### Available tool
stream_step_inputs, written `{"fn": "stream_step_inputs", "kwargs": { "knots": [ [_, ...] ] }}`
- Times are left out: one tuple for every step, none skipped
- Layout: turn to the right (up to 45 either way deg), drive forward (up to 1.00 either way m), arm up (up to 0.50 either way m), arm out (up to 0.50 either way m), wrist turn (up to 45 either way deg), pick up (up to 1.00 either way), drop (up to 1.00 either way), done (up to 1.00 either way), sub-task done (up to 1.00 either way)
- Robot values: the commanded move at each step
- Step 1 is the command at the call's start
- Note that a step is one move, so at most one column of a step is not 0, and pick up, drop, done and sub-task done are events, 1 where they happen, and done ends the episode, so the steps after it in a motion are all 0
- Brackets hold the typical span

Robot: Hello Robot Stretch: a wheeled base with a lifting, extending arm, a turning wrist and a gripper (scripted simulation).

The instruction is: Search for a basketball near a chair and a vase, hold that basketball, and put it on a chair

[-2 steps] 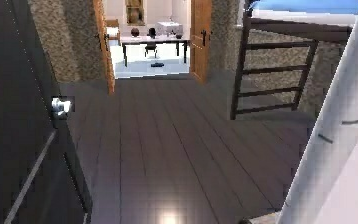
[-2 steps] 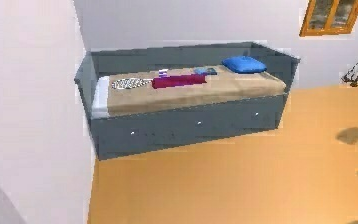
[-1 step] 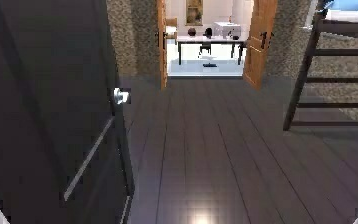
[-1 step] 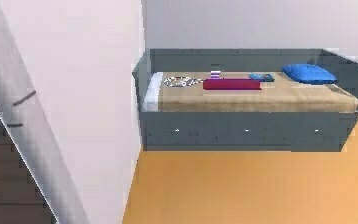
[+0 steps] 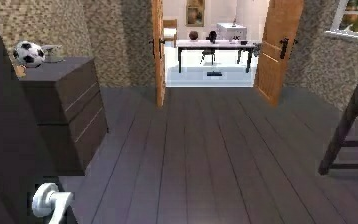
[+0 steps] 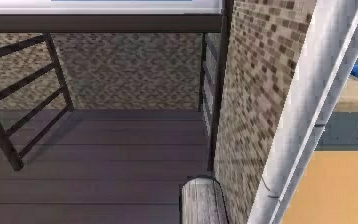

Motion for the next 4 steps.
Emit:
{"fn": "stream_step_inputs", "kwargs": {
  "knots": [
    [6.0, 0.00, 0.00, 0.00, 0.0, 0.00, 0.00, 0.00, 0.00],
    [0.0, 1.00, 0.00, 0.00, 0.0, 0.00, 0.00, 0.00, 0.00],
    [0.0, 1.00, 0.00, 0.00, 0.0, 0.00, 0.00, 0.00, 0.00],
    [0.0, 1.00, 0.00, 0.00, 0.0, 0.00, 0.00, 0.00, 0.00]
  ]
}}
